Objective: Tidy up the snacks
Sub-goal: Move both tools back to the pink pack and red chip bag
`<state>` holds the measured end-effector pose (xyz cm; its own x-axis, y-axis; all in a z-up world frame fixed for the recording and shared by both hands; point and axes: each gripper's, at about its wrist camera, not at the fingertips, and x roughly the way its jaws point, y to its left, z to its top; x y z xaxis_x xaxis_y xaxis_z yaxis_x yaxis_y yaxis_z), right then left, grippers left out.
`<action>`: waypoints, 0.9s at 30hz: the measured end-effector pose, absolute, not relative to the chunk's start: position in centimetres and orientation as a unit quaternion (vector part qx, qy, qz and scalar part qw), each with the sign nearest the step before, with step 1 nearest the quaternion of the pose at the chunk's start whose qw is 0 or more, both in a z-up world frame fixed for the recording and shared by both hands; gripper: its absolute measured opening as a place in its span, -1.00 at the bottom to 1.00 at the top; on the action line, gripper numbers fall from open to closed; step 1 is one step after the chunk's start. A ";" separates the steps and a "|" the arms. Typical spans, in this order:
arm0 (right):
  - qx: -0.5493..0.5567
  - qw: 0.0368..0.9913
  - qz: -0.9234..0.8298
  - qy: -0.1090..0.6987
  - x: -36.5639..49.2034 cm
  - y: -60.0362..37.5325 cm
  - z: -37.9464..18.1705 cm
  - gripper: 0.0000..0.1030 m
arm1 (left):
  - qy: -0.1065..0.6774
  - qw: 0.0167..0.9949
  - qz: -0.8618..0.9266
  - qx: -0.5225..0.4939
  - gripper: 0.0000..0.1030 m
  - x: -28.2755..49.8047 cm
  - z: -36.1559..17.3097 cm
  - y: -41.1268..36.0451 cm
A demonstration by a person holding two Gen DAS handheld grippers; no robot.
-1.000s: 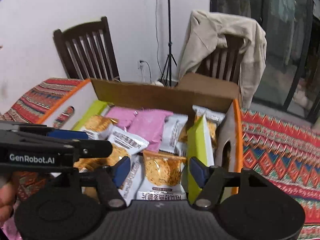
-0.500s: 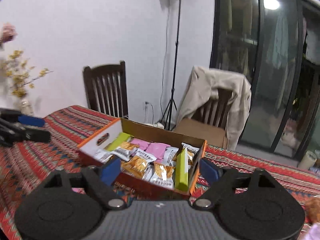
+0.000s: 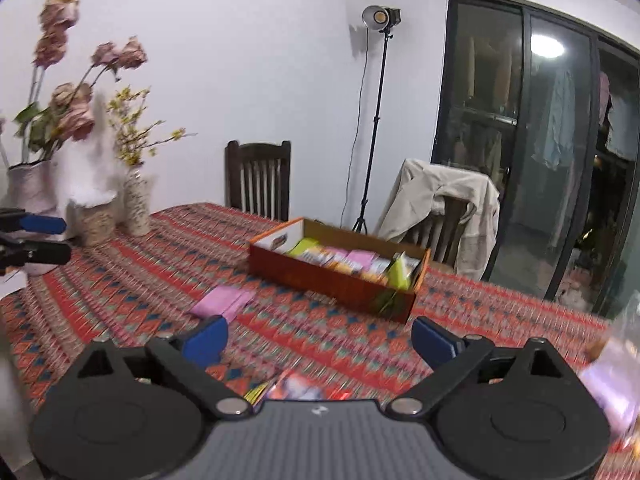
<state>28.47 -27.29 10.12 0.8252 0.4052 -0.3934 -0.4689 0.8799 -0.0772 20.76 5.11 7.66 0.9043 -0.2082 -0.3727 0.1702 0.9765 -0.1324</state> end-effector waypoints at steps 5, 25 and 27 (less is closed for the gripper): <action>-0.067 0.945 0.223 0.228 25.3 -26.0 5.0 0.94 | 0.243 0.964 -0.072 -0.077 1.00 19.4 4.4 6.2; 0.033 0.931 0.214 0.294 26.1 -25.0 -1.3 0.94 | 0.295 0.950 -0.056 -0.088 1.00 21.5 0.6 7.5; 0.042 0.928 0.214 0.302 27.3 -24.5 -1.6 0.94 | 0.298 0.949 -0.057 -0.088 1.00 22.4 0.2 7.7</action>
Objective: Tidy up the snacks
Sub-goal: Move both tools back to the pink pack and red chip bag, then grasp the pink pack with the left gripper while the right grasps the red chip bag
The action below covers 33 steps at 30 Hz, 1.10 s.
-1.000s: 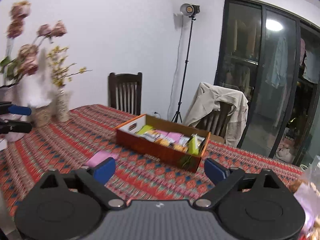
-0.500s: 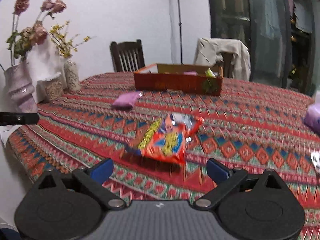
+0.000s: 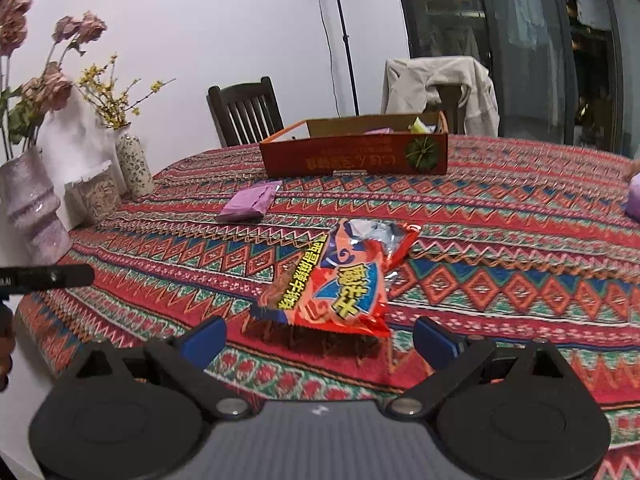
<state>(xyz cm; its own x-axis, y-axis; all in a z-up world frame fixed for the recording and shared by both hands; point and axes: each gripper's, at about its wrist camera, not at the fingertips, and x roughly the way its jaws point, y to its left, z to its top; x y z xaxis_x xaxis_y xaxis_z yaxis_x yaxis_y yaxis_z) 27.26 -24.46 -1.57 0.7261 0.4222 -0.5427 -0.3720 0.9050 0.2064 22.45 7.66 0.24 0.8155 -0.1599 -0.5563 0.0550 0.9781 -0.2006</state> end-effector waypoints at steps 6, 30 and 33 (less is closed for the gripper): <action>0.049 0.930 0.199 0.306 31.2 -22.4 -2.3 1.00 | 0.313 0.944 -0.061 -0.083 1.00 26.0 -0.6 7.9; -0.026 0.935 0.149 0.321 42.1 -23.7 -4.7 0.25 | 0.338 0.940 -0.015 -0.041 0.54 47.3 -4.2 3.6; -0.025 0.934 0.154 0.321 42.1 -23.8 -4.8 0.25 | 0.337 0.941 -0.022 -0.038 0.21 46.7 -4.1 3.7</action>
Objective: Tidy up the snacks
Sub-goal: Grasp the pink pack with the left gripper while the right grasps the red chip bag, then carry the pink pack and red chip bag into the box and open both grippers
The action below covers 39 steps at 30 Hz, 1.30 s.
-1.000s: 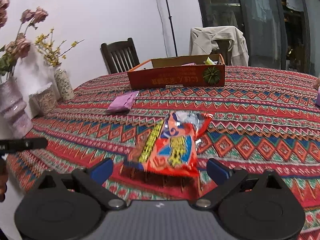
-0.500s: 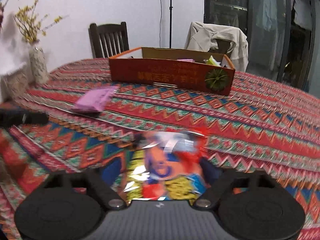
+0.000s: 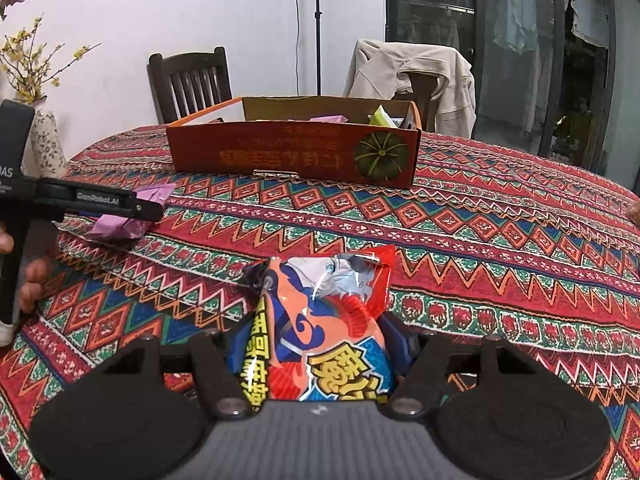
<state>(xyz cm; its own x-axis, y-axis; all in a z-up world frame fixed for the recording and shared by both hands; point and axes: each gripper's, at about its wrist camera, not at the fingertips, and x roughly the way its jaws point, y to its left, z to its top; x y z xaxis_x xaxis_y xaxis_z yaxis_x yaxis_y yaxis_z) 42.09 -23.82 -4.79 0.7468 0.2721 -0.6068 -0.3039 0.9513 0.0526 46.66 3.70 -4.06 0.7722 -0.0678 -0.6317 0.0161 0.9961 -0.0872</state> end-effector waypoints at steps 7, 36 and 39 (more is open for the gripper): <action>-0.031 0.936 0.161 0.313 41.0 -23.8 -4.6 0.20 | 0.333 0.936 -0.047 -0.103 0.20 40.3 -2.2 4.4; 0.034 0.936 0.231 0.265 34.3 -27.0 1.2 0.18 | 0.259 0.948 -0.126 -0.135 0.20 35.4 5.9 5.5; 0.006 0.942 0.241 0.232 37.6 -26.5 4.6 0.18 | 0.233 0.954 -0.145 -0.118 0.20 39.8 8.8 5.9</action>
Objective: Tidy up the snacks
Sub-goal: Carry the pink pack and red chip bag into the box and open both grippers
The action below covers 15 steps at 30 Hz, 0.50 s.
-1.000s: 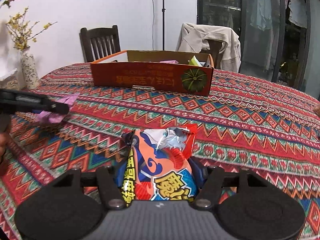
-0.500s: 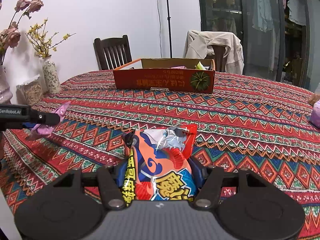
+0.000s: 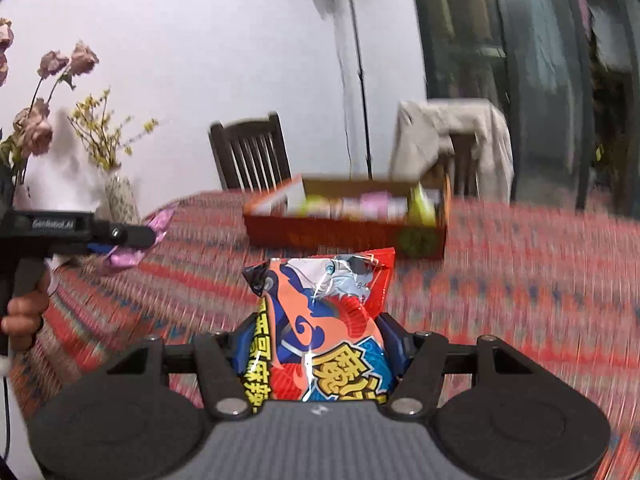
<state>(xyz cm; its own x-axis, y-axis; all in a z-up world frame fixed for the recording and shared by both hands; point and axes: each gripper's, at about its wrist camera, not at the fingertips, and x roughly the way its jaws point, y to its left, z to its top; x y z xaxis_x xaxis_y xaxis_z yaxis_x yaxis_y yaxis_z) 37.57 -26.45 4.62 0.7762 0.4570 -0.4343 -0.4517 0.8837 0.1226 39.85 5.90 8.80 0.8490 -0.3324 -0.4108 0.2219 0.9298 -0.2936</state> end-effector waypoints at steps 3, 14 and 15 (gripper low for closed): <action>-0.010 0.944 0.257 0.207 42.2 -25.8 7.8 0.18 | 0.238 0.948 -0.174 -0.117 0.20 45.5 10.4 6.2; 0.021 0.933 0.244 0.265 65.5 -21.5 9.3 0.18 | 0.342 0.931 -0.100 -0.076 0.20 63.9 4.5 5.6; 0.025 0.929 0.239 0.281 67.4 -20.9 8.3 0.18 | 0.348 0.930 -0.093 -0.066 0.20 65.0 3.6 5.3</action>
<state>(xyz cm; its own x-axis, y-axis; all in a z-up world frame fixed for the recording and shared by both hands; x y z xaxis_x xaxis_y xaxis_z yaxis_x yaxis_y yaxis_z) 67.42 -20.88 8.25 0.7276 0.4585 -0.5103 -0.4299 0.8844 0.1816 64.96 5.35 3.59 0.7398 -0.2195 -0.6360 0.1273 0.9739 -0.1880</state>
